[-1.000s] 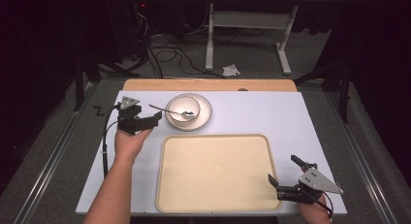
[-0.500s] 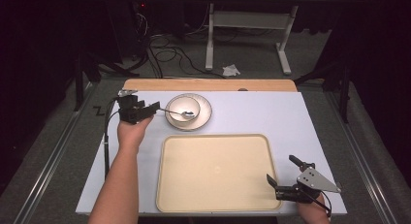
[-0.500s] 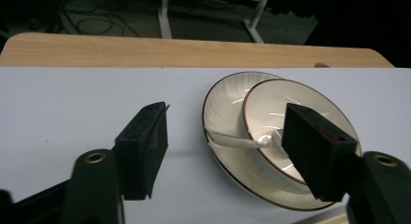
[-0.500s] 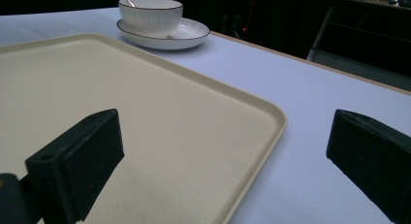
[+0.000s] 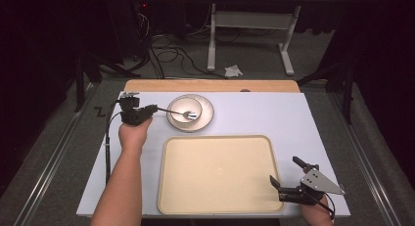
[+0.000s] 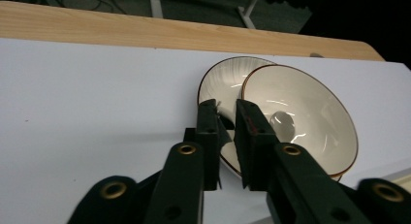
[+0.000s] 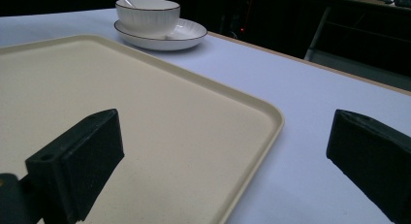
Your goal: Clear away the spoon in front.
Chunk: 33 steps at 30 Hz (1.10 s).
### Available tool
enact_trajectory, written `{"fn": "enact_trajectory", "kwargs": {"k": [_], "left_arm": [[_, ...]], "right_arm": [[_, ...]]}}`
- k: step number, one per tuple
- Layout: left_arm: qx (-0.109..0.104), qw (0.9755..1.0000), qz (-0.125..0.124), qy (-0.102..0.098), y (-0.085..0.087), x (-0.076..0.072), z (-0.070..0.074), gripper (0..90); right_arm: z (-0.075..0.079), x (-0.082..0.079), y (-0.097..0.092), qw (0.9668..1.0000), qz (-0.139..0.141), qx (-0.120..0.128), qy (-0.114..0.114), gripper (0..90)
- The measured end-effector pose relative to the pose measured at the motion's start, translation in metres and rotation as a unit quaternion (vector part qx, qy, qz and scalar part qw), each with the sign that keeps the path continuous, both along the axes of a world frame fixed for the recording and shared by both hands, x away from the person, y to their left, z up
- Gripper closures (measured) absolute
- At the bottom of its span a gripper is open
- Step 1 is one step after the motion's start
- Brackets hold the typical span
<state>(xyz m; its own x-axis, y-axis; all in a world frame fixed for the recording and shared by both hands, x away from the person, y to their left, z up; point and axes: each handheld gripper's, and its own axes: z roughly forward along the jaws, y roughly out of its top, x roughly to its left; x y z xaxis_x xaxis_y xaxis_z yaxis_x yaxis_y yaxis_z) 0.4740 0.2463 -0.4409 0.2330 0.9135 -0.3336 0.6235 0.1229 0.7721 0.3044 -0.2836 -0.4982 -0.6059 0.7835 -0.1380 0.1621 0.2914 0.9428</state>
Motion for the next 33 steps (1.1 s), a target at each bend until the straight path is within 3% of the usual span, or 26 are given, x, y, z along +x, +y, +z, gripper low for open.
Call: {"fn": "enact_trajectory", "kwargs": {"k": [6,13,18,25,27,33], "left_arm": [[-0.021,0.9989,-0.022,-0.037,-0.004,-0.008,0.009,89.0],[0.012,0.9967,-0.044,-0.067,-0.021,-0.02,0.014,89.7],[0.021,0.9948,-0.042,-0.091,-0.029,-0.031,0.017,89.7],[0.036,0.9915,-0.035,-0.12,-0.026,-0.047,0.025,89.7],[0.03,0.9903,-0.032,-0.132,-0.023,-0.054,0.03,89.8],[0.04,0.9865,-0.034,-0.156,-0.025,-0.071,0.037,89.7]], "right_arm": [[0.001,-0.001,-0.002,1.0,0.0,0.001,-0.003,0.4],[0.001,0.0,-0.002,1.0,0.002,0.002,-0.003,0.4],[0.002,-0.001,-0.001,1.0,0.001,0.005,-0.003,0.4],[0.002,-0.001,0.0,1.0,0.003,0.006,-0.003,0.4],[0.002,-0.002,0.0,1.0,0.004,0.008,-0.004,0.4],[0.002,-0.002,0.001,1.0,0.005,0.006,-0.005,0.4]]}}
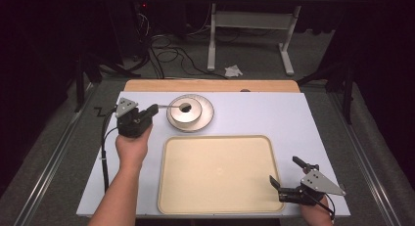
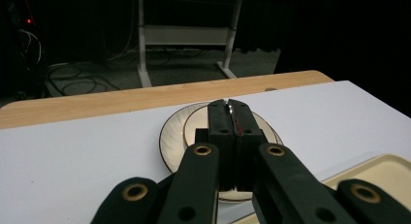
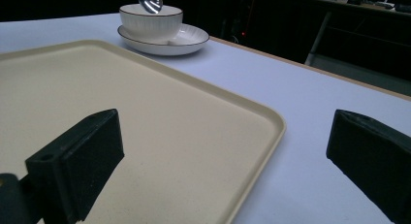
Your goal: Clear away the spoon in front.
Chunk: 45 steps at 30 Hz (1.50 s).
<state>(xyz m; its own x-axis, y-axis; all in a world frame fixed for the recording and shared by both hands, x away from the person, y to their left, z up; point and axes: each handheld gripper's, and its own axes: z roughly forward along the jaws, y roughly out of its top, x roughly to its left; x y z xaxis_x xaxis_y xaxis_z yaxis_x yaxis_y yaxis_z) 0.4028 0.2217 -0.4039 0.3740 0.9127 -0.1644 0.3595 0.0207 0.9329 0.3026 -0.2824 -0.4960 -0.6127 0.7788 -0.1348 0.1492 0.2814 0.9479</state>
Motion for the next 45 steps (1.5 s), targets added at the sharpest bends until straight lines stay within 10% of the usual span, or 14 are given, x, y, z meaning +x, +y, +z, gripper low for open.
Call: {"fn": "enact_trajectory", "kwargs": {"k": [29,45], "left_arm": [[-0.006,0.9985,-0.03,-0.046,-0.004,-0.07,0.0,89.8],[-0.018,0.994,-0.087,-0.064,-0.013,-0.116,-0.017,89.8]], "right_arm": [[0.0,-0.001,0.0,1.0,-0.004,-0.003,-0.002,0.4],[0.0,-0.001,0.0,1.0,-0.002,-0.003,-0.003,0.4]]}}
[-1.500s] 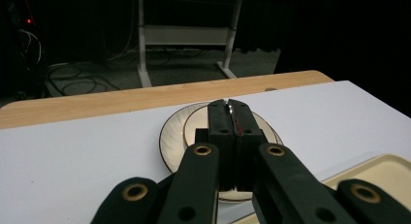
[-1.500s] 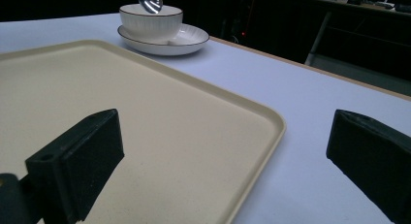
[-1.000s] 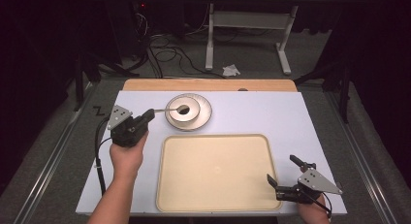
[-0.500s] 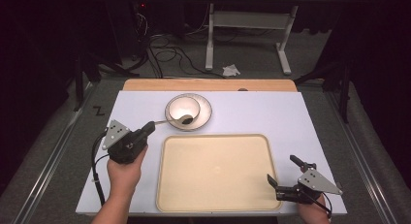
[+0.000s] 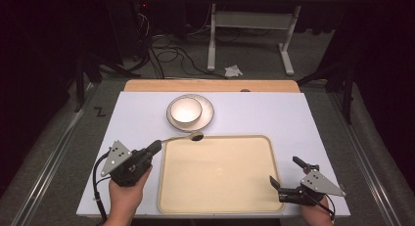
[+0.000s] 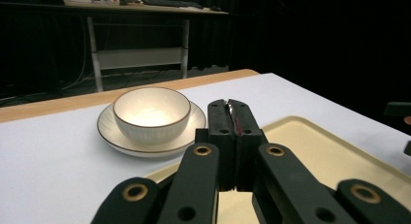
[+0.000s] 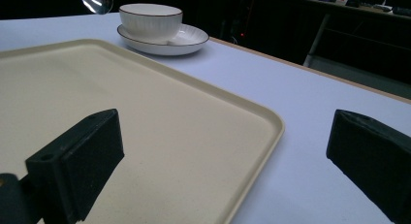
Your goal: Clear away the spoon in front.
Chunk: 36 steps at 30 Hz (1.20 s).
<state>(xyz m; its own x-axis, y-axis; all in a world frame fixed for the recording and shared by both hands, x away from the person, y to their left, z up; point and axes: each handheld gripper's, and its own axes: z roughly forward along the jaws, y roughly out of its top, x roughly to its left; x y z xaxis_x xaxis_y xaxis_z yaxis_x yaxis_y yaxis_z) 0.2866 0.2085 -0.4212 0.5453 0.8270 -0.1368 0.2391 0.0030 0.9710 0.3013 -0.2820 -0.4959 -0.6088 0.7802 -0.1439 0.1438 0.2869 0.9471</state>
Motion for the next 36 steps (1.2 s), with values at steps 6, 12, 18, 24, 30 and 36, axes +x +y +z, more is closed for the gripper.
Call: {"fn": "enact_trajectory", "kwargs": {"k": [6,12,18,24,30,36], "left_arm": [[-0.021,0.9996,-0.02,0.003,0.0,-0.012,-0.018,89.8],[-0.036,0.9983,-0.042,0.019,-0.002,-0.014,-0.029,89.8],[-0.051,0.9969,-0.052,0.027,-0.004,-0.015,-0.032,89.8],[-0.077,0.9938,-0.067,0.045,-0.005,-0.012,-0.037,89.8],[-0.103,0.9886,-0.084,0.072,-0.008,-0.006,-0.045,89.7],[-0.122,0.9827,-0.099,0.098,-0.012,0.0,-0.054,89.8]], "right_arm": [[0.0,0.0,0.001,0.9999,0.006,-0.006,-0.006,0.4],[-0.001,0.001,-0.001,0.9999,-0.005,-0.008,-0.008,0.4],[-0.001,0.001,-0.001,1.0,-0.002,-0.007,-0.006,0.4],[-0.001,0.0,-0.001,0.9999,0.0,-0.01,-0.008,0.4],[-0.001,0.0,-0.001,0.9999,0.0,-0.008,-0.007,0.4],[-0.001,0.0,0.0,0.9999,0.003,-0.009,-0.006,0.4]]}}
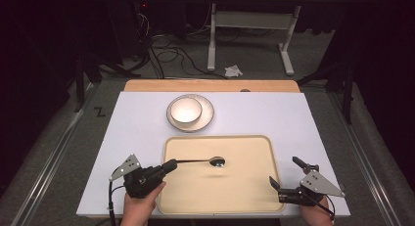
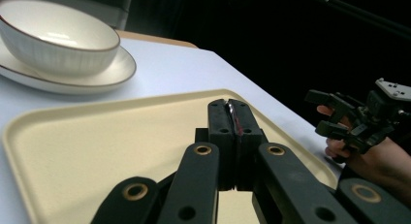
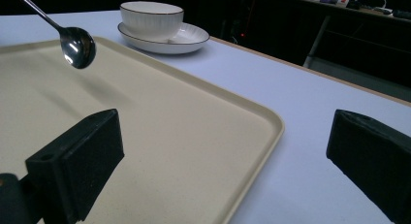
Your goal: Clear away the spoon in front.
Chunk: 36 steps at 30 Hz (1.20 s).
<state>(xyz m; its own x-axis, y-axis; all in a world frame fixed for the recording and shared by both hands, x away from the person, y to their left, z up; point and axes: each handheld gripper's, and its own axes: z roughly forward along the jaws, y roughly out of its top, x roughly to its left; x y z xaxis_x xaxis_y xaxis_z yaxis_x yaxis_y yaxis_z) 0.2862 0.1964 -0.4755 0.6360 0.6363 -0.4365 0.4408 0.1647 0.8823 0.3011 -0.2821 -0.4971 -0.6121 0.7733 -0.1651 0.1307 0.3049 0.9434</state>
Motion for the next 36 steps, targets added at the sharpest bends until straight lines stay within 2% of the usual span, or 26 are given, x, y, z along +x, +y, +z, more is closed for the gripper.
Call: {"fn": "enact_trajectory", "kwargs": {"k": [1,4,7,13,15,20,22,24,27,30,33,36], "left_arm": [[-0.014,0.9998,-0.005,0.012,-0.001,0.003,-0.004,89.8],[-0.021,0.9995,-0.008,0.02,-0.002,0.005,-0.007,89.7],[-0.035,0.9983,-0.024,0.04,-0.004,0.008,-0.013,89.7],[-0.037,0.9973,-0.035,0.054,-0.008,0.009,-0.018,89.7],[-0.036,0.9966,-0.037,0.064,-0.01,0.011,-0.022,89.7],[-0.038,0.9957,-0.035,0.077,-0.009,0.01,-0.026,89.7],[-0.037,0.9946,-0.035,0.09,-0.006,0.01,-0.029,89.7],[-0.042,0.9942,-0.035,0.093,-0.005,0.011,-0.03,89.7],[-0.043,0.9928,-0.027,0.108,-0.003,0.011,-0.034,89.7],[-0.043,0.9926,-0.025,0.111,-0.004,0.011,-0.036,89.6],[-0.036,0.9934,-0.021,0.107,-0.003,0.011,-0.035,89.3],[-0.034,0.9928,-0.016,0.114,-0.001,0.013,-0.038,88.4]], "right_arm": [[0.0,0.0,0.0,1.0,0.0,0.001,0.001,0.4],[0.0,0.0,0.0,1.0,0.001,0.001,0.0,0.4],[-0.001,0.001,0.002,1.0,0.008,-0.003,0.001,0.4],[-0.001,0.001,0.003,0.9999,0.011,-0.008,0.002,0.4],[-0.002,0.001,0.004,0.9999,0.011,-0.006,0.005,0.4],[-0.002,0.002,0.004,0.9999,0.012,-0.01,0.006,0.4],[-0.003,0.002,0.004,0.9999,0.007,-0.01,0.008,0.4],[-0.003,0.001,0.004,0.9999,0.002,-0.01,0.01,0.4],[-0.002,-0.001,0.004,1.0,0.004,-0.005,0.007,0.4],[-0.002,-0.002,0.004,0.9999,0.008,-0.007,0.007,0.4],[-0.002,-0.001,0.005,0.9998,0.012,-0.008,0.01,0.4],[-0.003,0.0,0.006,0.9998,0.015,-0.009,0.008,0.4]]}}
